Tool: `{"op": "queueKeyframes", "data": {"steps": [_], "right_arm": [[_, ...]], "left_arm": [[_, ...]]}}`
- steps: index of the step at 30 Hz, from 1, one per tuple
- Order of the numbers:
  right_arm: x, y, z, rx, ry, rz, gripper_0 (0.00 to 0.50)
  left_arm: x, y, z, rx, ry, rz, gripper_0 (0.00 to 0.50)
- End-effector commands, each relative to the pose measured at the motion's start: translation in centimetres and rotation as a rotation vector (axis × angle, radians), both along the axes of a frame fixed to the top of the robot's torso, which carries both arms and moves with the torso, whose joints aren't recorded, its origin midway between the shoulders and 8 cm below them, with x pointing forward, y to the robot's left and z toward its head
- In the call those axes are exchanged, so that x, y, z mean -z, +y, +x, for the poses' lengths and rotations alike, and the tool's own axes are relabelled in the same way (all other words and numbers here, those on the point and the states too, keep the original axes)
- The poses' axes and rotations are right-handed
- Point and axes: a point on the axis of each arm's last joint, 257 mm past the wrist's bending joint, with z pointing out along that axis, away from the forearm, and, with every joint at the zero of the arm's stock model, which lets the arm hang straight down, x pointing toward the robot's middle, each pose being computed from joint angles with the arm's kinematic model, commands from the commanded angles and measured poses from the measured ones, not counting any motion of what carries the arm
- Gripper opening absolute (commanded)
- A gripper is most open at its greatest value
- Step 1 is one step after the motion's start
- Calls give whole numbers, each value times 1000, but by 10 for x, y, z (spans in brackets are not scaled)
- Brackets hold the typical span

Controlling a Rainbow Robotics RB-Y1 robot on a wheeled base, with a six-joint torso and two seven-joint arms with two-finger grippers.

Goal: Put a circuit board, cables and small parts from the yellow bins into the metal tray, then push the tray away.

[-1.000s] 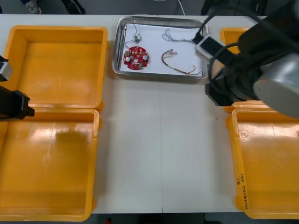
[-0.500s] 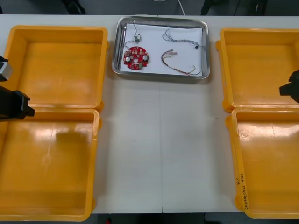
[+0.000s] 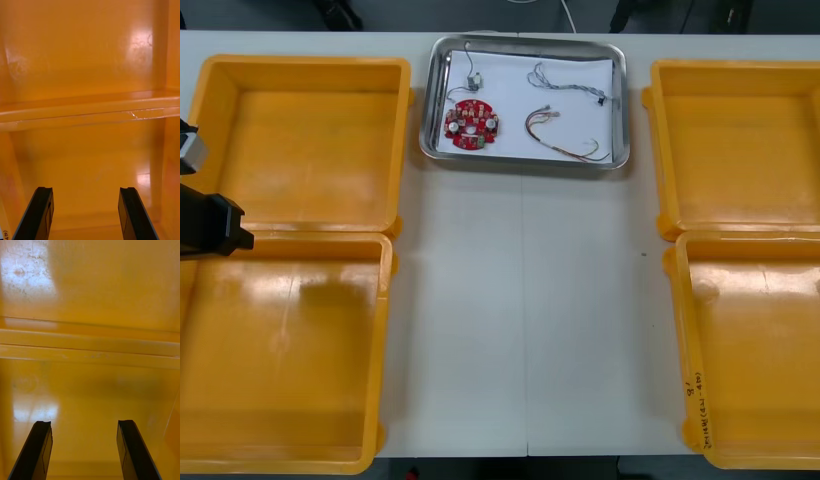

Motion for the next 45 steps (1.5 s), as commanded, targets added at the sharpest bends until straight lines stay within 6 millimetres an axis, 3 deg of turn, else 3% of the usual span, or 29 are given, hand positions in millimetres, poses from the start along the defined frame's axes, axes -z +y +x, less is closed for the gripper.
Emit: {"op": "queueKeyframes", "data": {"steps": [1,15,36,45], "right_arm": [[10,-27,-19,19,44,-51,500],[36,-26,-40,10,114,-23,500],[31,-9,-24,-14,34,27,500],[33,-6,-27,-14,46,36,500]], "left_arm": [[-18,13,2,42,-39,60,500],[-18,13,2,42,-39,60,500],[-18,13,2,42,-39,60,500],[-18,13,2,42,-39,60,500]]}}
